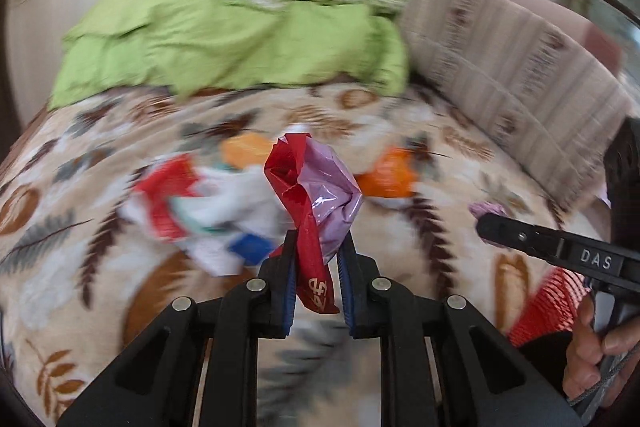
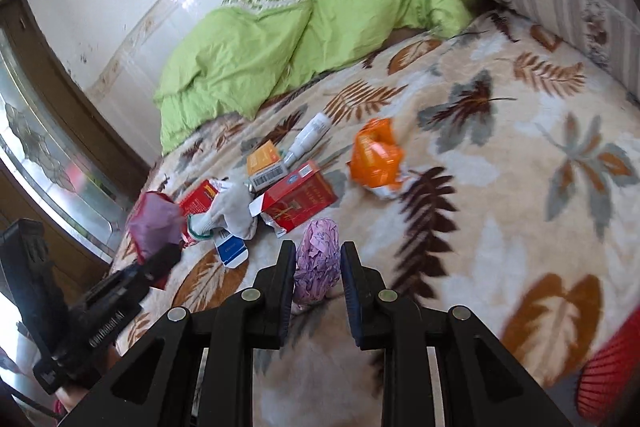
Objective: Collect trash
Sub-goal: 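Carry both wrappers to the red basket and open both tools over it, then grasp the orange snack bag with the right tool while the left tool grasps the red tube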
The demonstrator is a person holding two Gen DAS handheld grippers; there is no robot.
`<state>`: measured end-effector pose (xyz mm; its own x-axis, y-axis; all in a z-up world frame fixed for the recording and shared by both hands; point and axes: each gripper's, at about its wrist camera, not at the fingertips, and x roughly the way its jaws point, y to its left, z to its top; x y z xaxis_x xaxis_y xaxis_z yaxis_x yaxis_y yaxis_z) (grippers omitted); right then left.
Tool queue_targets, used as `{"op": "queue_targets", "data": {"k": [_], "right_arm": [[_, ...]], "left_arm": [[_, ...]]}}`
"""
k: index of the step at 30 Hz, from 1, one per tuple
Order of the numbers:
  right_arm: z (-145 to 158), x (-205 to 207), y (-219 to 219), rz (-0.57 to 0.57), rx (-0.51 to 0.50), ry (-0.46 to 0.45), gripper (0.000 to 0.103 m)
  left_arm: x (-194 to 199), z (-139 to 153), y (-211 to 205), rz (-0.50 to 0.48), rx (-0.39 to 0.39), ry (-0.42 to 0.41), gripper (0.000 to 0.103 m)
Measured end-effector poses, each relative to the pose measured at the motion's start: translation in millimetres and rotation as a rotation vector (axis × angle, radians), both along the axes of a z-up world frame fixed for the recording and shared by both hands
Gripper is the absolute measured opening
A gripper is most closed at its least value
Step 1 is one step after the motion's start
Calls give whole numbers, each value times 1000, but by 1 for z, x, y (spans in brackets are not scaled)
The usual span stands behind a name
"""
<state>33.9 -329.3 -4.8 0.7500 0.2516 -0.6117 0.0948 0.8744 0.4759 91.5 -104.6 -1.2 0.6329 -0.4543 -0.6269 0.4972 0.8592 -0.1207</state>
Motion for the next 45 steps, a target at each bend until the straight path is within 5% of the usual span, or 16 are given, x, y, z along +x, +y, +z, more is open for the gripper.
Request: {"op": "queue_targets", "data": {"k": [12,19,20,22,27,32,45], "right_arm": [[27,-182,-174,-432,-15,-15,24],[3,-246,-239,-623,21,44,26],[1,-251,-244,-639,21,51,28],[-2,-256,-250,-671,15,63,53],[-1,-257,-253,-687,-4,47,57],[1,-230,-236,-632,-3,31,57],[-3,-85,-105,-212,-66,49,62]], "left_arm": [[-137,31,-237,-561,9,64,18],[-177,8,-334,-713,39,177,20],[-180,5,-342,-718,44,178,27],[-185,4,-353,-716,48,177,45],[-163,4,-326,-693,31,188,52],[-140,6,-280,-571,30,161,61],[-63,11,-104,-113,62,22,72]]}}
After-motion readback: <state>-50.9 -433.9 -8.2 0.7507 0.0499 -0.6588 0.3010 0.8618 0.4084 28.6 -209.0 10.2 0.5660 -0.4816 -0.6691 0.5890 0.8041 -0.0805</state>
